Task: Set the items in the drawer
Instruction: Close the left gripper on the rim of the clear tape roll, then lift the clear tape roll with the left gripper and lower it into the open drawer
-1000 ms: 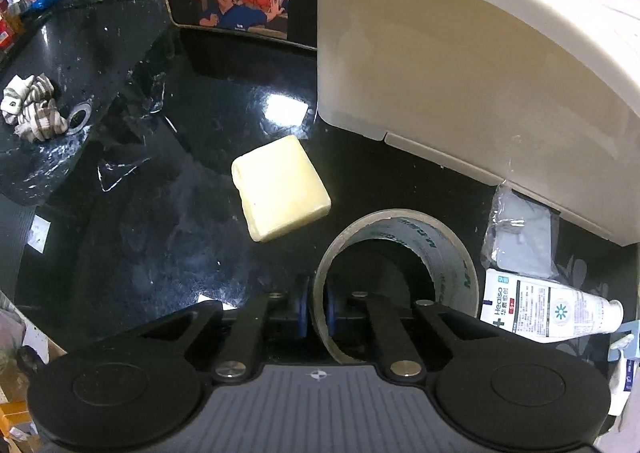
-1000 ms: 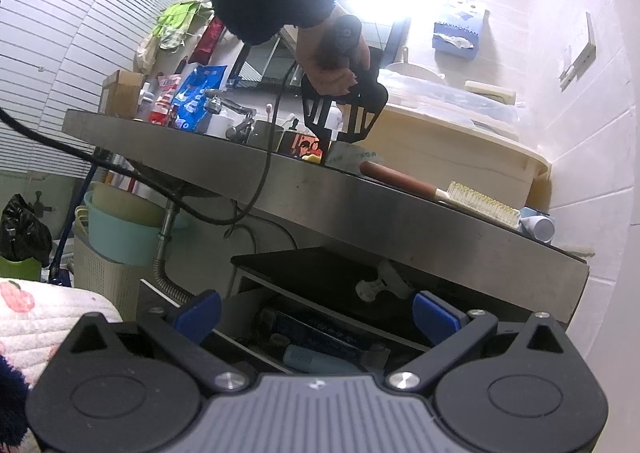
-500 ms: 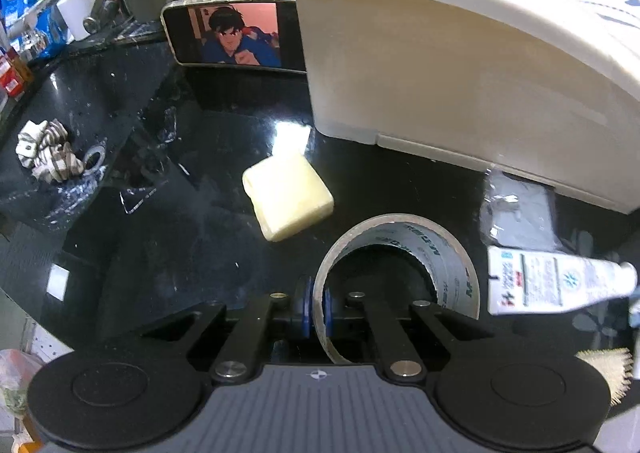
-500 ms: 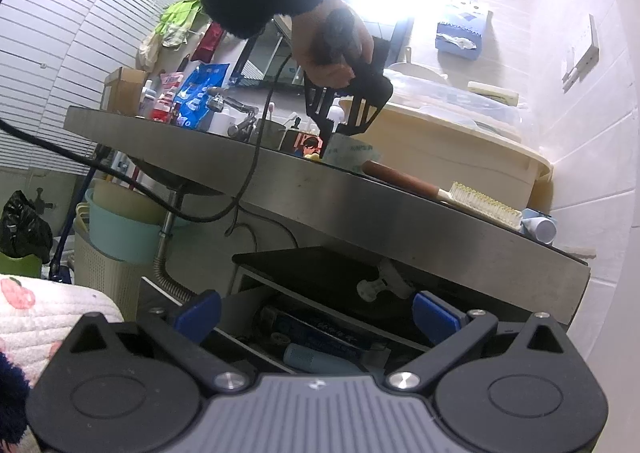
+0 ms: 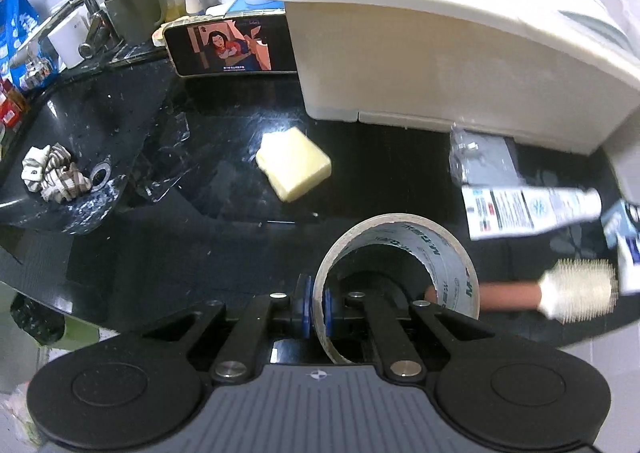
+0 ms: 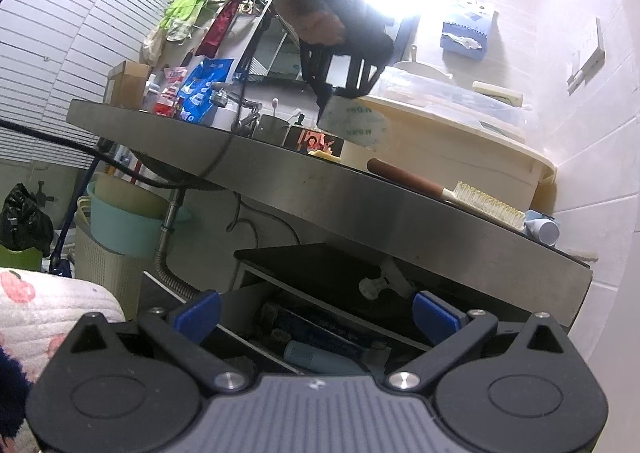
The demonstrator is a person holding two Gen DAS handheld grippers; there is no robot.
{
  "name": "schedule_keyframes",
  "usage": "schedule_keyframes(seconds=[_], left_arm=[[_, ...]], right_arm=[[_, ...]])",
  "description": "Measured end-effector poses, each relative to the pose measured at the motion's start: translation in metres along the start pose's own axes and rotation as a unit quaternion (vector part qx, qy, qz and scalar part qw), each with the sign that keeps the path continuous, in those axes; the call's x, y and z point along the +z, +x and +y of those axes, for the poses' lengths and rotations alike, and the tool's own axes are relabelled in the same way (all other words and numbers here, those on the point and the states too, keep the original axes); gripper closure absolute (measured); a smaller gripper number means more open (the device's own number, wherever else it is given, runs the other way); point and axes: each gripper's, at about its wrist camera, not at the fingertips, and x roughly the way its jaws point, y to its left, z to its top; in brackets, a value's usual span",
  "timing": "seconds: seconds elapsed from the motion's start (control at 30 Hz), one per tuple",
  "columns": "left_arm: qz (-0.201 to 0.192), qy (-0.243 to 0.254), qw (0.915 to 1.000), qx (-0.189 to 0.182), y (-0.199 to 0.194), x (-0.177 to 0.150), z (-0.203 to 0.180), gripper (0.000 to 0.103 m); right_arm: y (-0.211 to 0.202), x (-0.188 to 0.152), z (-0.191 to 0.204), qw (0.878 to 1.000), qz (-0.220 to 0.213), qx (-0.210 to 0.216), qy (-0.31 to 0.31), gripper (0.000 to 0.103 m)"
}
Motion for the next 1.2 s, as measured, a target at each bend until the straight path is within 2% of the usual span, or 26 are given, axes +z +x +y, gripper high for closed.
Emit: schedule_keyframes(seconds=[0.37,0.63,0.9,1.1,1.2], left_arm=[[-0.012,0.063,0.9977,-0.023,-0.028,-0.066,-0.006,0.097],[-0.009,0.100,0.9935,-0.052,-0.019,-0.116,-0.011,0.097],[0.009,0.086,0.9936,-0.073,0.016,-0.156,0.005,0.097],[-0.026,0.064,0.9960,-0.056,0.046,-0.170,0.015,0.096],[-0.027,0.044,0.9969,-0.060,0.066,-0.173,0.016,0.096]], right_arm=[[0.003,0.000,0.005,1.000,0.007,0.002,-0.013,0.000],[0.003,0.001,0.006,1.000,0.008,0.001,-0.015,0.000],[0.003,0.001,0.006,1.000,0.008,0.000,-0.017,0.000],[0.005,0.001,0.008,1.000,0.011,0.003,-0.024,0.000],[0.005,0.001,0.010,0.999,0.012,0.004,-0.030,0.000]])
